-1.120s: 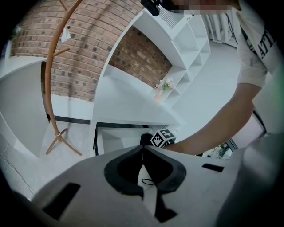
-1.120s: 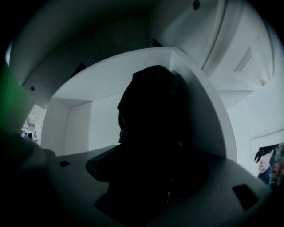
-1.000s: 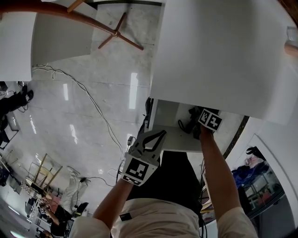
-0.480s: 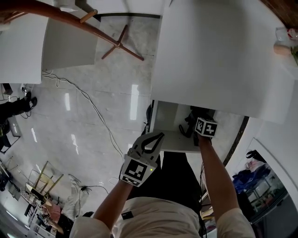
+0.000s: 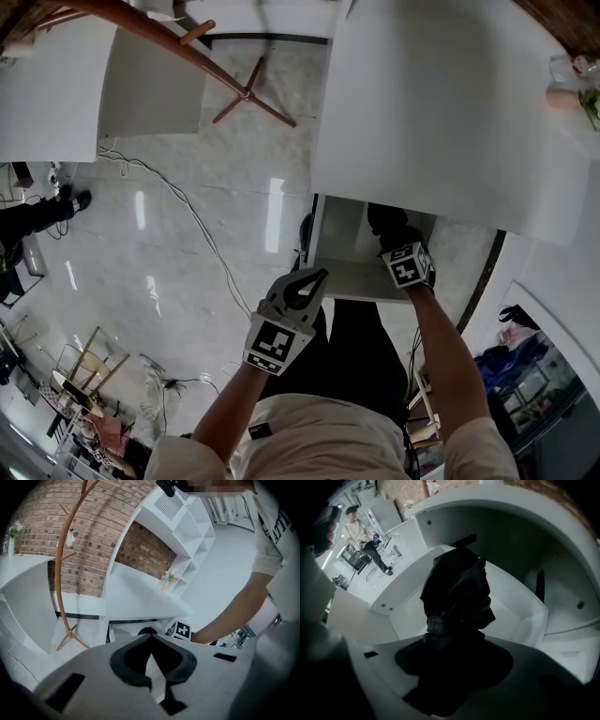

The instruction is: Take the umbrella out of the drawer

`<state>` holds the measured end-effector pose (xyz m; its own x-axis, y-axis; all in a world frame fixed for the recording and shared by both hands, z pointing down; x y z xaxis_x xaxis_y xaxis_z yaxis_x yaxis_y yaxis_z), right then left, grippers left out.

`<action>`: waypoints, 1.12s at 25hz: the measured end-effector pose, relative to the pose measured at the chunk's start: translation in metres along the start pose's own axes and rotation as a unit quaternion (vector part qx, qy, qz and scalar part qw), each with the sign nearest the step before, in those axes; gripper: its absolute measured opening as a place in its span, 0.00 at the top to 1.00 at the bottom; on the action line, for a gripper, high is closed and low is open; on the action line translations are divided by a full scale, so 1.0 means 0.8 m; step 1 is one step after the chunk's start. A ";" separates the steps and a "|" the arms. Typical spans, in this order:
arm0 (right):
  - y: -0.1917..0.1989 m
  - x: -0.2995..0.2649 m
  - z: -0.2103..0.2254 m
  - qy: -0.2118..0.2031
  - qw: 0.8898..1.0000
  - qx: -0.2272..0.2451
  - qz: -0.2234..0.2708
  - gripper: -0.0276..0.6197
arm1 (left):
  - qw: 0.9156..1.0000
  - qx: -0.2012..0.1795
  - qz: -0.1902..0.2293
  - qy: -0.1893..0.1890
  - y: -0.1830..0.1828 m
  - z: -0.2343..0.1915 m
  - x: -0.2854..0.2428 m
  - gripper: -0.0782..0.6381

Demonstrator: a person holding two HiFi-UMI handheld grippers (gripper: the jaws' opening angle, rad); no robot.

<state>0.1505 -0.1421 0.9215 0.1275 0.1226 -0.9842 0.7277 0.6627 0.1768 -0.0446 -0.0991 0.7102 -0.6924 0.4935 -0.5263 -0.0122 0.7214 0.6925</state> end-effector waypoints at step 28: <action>-0.032 0.188 -0.028 -0.012 0.994 0.079 0.070 0.58 | 0.993 -0.119 0.024 -0.010 -0.100 0.027 0.084 0.85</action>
<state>0.1363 -0.1239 0.7688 0.2490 0.1862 -0.9504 0.7985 0.5158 0.3103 -0.0749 -0.1132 0.6088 -0.6815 0.5367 -0.4975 -0.1509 0.5622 0.8131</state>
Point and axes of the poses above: the fingertips, and each gripper's own axes: x backward along the fingers, z to its right, y out of its underside, the point moved 2 cm from there along x, backward along the fingers, and after that the axes turned 5 degrees about y, right-handed, at the moved point
